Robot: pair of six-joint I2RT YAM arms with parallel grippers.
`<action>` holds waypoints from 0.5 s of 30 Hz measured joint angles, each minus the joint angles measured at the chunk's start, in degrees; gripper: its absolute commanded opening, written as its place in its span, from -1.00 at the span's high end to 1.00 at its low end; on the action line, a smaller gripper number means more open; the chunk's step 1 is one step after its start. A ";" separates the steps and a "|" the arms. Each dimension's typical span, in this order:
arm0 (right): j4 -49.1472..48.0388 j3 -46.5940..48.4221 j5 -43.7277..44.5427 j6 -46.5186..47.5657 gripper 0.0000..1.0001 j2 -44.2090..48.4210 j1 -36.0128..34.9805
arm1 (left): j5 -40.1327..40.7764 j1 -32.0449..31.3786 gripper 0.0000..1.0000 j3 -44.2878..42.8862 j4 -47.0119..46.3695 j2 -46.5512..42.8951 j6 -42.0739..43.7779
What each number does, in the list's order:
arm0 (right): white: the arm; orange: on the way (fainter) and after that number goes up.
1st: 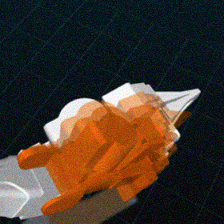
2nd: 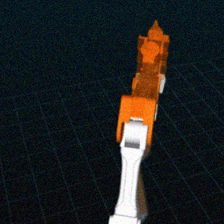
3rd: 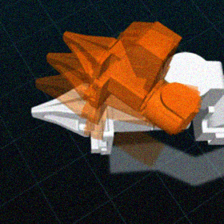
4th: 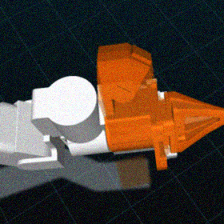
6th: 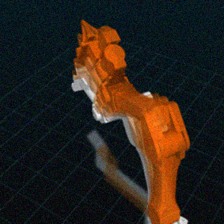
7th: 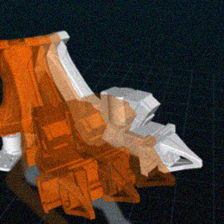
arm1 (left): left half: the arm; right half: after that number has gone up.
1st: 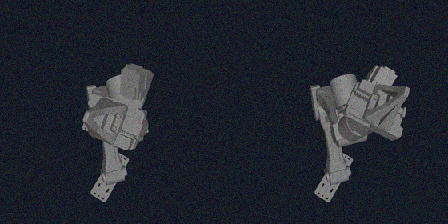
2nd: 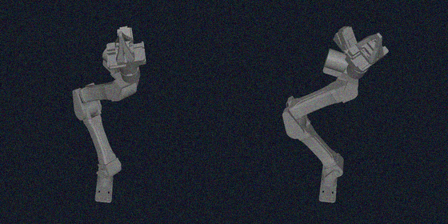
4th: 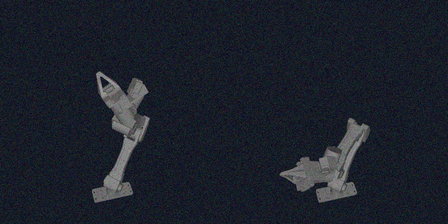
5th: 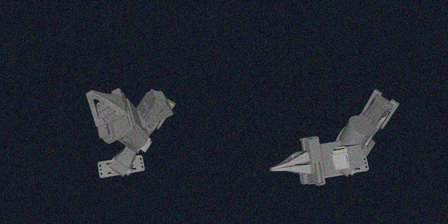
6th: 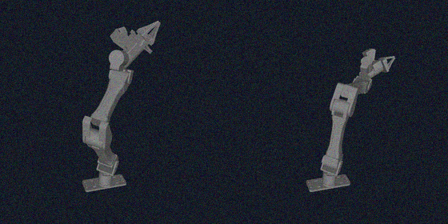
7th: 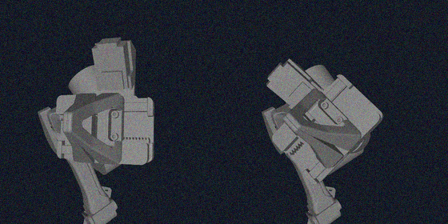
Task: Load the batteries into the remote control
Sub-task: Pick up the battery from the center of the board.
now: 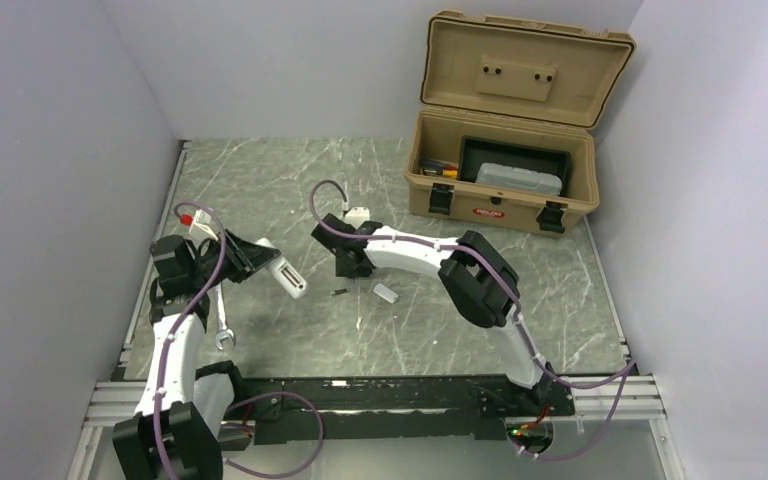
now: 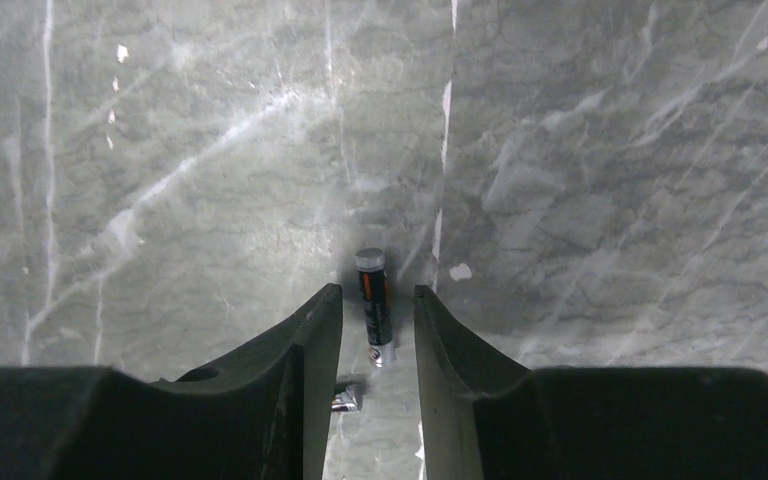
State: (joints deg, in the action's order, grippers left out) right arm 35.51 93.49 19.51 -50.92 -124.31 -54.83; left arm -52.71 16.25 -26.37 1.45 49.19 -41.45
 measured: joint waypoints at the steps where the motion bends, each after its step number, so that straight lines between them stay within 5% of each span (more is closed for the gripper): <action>1: -0.07 -0.31 0.13 0.44 0.36 0.20 -0.15 | 0.00 0.04 1.00 0.00 0.00 0.00 0.00; 15: 0.28 -1.88 1.20 3.69 0.70 1.05 -0.81 | 0.00 0.26 1.00 0.00 -0.31 0.00 -0.17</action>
State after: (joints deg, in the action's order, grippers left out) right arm 35.79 91.61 20.71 -47.22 -123.26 -55.64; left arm -52.71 16.51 -26.37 1.15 49.19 -41.63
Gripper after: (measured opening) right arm 0.217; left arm 0.312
